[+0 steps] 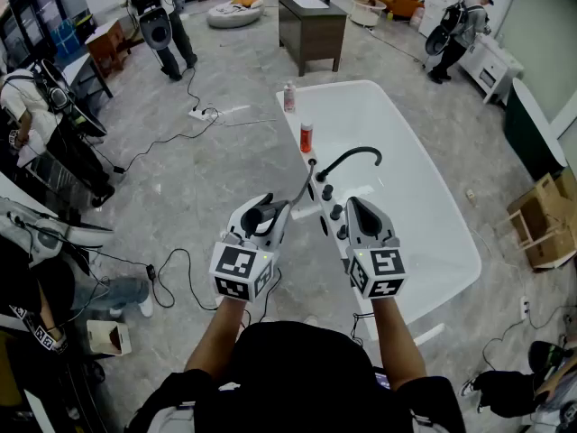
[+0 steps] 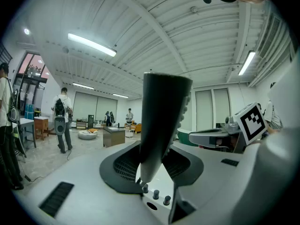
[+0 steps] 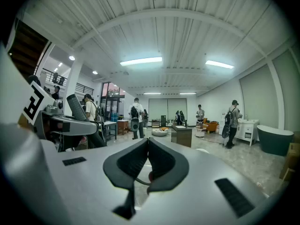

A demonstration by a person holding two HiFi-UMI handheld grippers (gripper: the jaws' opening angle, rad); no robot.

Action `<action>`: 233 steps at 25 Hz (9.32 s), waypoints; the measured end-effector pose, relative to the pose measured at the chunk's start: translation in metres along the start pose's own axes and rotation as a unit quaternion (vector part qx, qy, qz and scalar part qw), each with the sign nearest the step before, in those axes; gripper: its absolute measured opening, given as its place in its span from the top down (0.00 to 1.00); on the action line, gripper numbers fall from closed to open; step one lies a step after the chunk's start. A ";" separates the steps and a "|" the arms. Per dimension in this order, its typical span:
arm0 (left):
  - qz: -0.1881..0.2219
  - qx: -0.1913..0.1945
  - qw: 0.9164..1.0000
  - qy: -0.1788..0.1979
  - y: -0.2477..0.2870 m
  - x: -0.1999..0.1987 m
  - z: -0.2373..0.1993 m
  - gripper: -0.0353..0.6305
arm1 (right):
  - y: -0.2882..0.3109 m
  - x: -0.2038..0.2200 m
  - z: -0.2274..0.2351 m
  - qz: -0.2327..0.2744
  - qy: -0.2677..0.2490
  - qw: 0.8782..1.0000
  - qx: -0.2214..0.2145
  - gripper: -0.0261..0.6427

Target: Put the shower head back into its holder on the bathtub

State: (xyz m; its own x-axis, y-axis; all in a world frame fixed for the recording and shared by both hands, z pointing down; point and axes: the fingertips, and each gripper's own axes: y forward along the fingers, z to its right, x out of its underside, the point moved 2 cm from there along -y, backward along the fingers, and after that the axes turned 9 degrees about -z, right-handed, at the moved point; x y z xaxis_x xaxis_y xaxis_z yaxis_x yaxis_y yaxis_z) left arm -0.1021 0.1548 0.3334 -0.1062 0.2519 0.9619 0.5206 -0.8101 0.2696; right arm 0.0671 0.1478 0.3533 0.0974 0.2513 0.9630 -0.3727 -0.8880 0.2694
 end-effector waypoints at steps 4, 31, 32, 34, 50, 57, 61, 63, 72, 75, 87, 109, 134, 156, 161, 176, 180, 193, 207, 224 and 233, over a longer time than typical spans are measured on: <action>-0.001 -0.005 1.000 -0.002 0.001 -0.001 0.009 0.73 | -0.007 -0.002 0.011 0.008 0.014 1.000 0.001 0.93; 0.000 -0.034 0.999 0.006 0.027 -0.007 0.067 0.73 | -0.026 0.029 0.066 -0.005 0.011 0.999 -0.033 0.92; 0.001 -0.034 0.999 0.007 0.029 -0.010 0.064 0.73 | -0.022 0.027 0.068 -0.007 0.010 0.999 -0.033 0.93; 0.002 -0.030 1.000 0.006 0.036 -0.016 0.058 0.73 | -0.011 0.023 0.071 -0.008 0.010 0.999 -0.033 0.93; 0.006 -0.002 1.000 -0.003 0.153 -0.050 -0.041 0.73 | 0.139 0.003 0.102 -0.042 0.016 0.999 -0.028 0.92; 0.007 0.013 1.000 -0.003 0.208 -0.082 -0.100 0.73 | 0.215 -0.019 0.114 -0.057 0.023 0.998 -0.019 0.92; 0.009 0.020 1.000 -0.003 0.230 -0.092 -0.134 0.73 | 0.256 -0.029 0.113 -0.060 0.025 0.998 -0.012 0.92; 0.010 0.023 1.000 -0.004 0.237 -0.095 -0.149 0.73 | 0.273 -0.034 0.110 -0.062 0.023 0.998 -0.009 0.92; 0.021 0.017 1.000 -0.013 0.256 -0.104 -0.213 0.73 | 0.330 -0.049 0.097 -0.065 0.013 0.998 -0.005 0.92; 0.026 0.016 0.999 -0.012 0.259 -0.106 -0.227 0.73 | 0.345 -0.051 0.094 -0.065 0.013 0.998 -0.003 0.92; 0.027 0.012 0.999 -0.024 0.269 -0.106 -0.270 0.73 | 0.385 -0.054 0.080 -0.076 0.006 0.997 -0.006 0.92; -0.051 0.077 0.995 -0.027 0.387 -0.086 -0.205 0.73 | 0.392 -0.020 0.180 -0.130 0.044 0.990 0.023 0.92; -0.145 0.097 0.984 -0.040 0.504 0.004 -0.194 0.73 | 0.455 0.069 0.244 -0.194 0.102 0.976 0.018 0.92; -0.247 0.089 0.963 -0.053 0.575 0.143 -0.198 0.73 | 0.494 0.178 0.247 -0.283 0.150 0.947 -0.011 0.92; -0.265 0.087 0.959 -0.050 0.588 0.171 -0.199 0.73 | 0.502 0.193 0.251 -0.295 0.157 0.942 -0.014 0.92; -0.292 0.093 0.951 -0.037 0.634 0.242 -0.208 0.73 | 0.527 0.233 0.253 -0.322 0.182 0.928 -0.031 0.92; -0.303 0.095 0.948 -0.029 0.639 0.261 -0.209 0.73 | 0.528 0.242 0.251 -0.334 0.184 0.924 -0.030 0.92; -0.327 0.091 0.940 -0.028 0.647 0.309 -0.202 0.73 | 0.522 0.262 0.244 -0.350 0.200 0.915 -0.030 0.92; -0.339 0.081 0.937 -0.029 0.675 0.339 -0.210 0.73 | 0.538 0.271 0.245 -0.354 0.209 0.911 -0.042 0.92; -0.366 0.086 0.926 -0.028 0.676 0.354 -0.196 0.72 | 0.535 0.277 0.240 -0.357 0.203 0.910 -0.047 0.92; -0.385 0.095 0.918 -0.031 0.644 0.345 -0.202 0.63 | 0.520 0.272 0.242 -0.375 0.202 0.904 -0.034 0.92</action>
State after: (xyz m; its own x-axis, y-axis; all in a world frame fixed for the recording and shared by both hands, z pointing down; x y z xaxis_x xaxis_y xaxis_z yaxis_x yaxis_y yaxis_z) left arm 0.0250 -0.3871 0.8478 -0.4587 0.7453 0.4838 0.4503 -0.2744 0.8496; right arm 0.1230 -0.3384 0.7568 0.0054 0.9057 0.4239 -0.3984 -0.3869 0.8316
